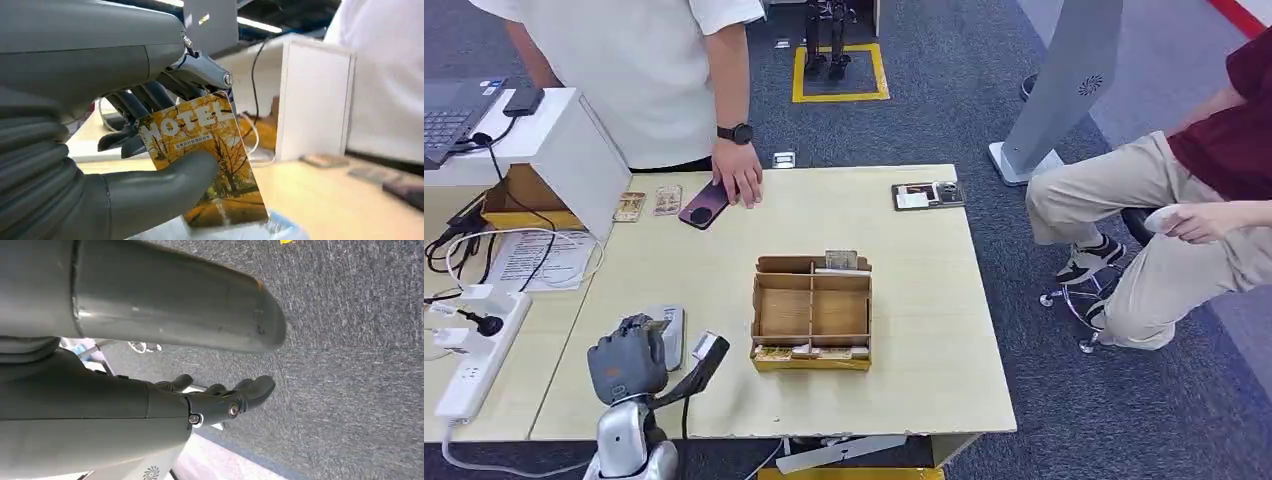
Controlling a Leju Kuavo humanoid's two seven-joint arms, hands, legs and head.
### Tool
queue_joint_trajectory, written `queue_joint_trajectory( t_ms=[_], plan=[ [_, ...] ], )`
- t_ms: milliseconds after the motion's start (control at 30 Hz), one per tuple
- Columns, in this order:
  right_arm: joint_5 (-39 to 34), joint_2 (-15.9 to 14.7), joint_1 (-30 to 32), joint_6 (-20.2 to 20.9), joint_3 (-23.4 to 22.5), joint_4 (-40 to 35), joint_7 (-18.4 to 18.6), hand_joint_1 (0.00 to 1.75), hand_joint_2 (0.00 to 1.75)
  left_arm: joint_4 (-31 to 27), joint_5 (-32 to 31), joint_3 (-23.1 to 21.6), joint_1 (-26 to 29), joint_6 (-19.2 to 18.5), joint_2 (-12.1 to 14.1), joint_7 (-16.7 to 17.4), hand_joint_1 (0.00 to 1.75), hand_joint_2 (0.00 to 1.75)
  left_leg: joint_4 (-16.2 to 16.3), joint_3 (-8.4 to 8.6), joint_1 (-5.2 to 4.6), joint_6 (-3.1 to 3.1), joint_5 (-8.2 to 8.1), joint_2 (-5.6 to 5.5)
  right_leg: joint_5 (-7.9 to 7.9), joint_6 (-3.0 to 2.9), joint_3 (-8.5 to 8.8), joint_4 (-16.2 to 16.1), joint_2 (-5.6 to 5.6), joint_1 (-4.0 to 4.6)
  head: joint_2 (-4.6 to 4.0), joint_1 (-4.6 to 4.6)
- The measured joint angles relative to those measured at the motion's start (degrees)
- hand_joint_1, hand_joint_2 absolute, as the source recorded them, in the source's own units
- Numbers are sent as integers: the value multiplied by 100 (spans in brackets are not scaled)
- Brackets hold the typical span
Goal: Pass the card to the sensor for recognition and then transmit it.
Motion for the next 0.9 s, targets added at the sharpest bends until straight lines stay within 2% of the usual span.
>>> queue_joint_trajectory(
  t_ms=[100, 233, 567, 900],
  plan=[
    [2, -2, 0, 0, 0, 0, 0, 0, 0, 210, -2, -225, -98, -70, 105, 170, 175, 175, 0, 0, -1, 0, 0, -2, 0, 0, 3, 0, -2, 0, 0, 2],
    [0, -2, 4, 2, 0, 0, -2, 0, 0, 404, -2, -343, -173, -175, 157, 196, 175, 175, 0, 0, -1, 0, 0, -1, 0, 0, 3, 0, -2, 0, 0, 2],
    [2, -7, 5, 17, 0, 0, -2, 0, 0, 605, 94, -363, -261, -371, 192, -105, 175, 175, 0, 8, -1, 0, 0, -2, 0, 0, 11, 0, -2, 0, 0, 2],
    [24, -15, 6, 70, 0, 0, -2, 0, 0, 636, 170, -363, -276, -435, 192, -169, 175, 175, 0, 11, -1, 0, 0, -2, 0, 0, 16, 0, -3, 0, 0, 2]
  ],
)
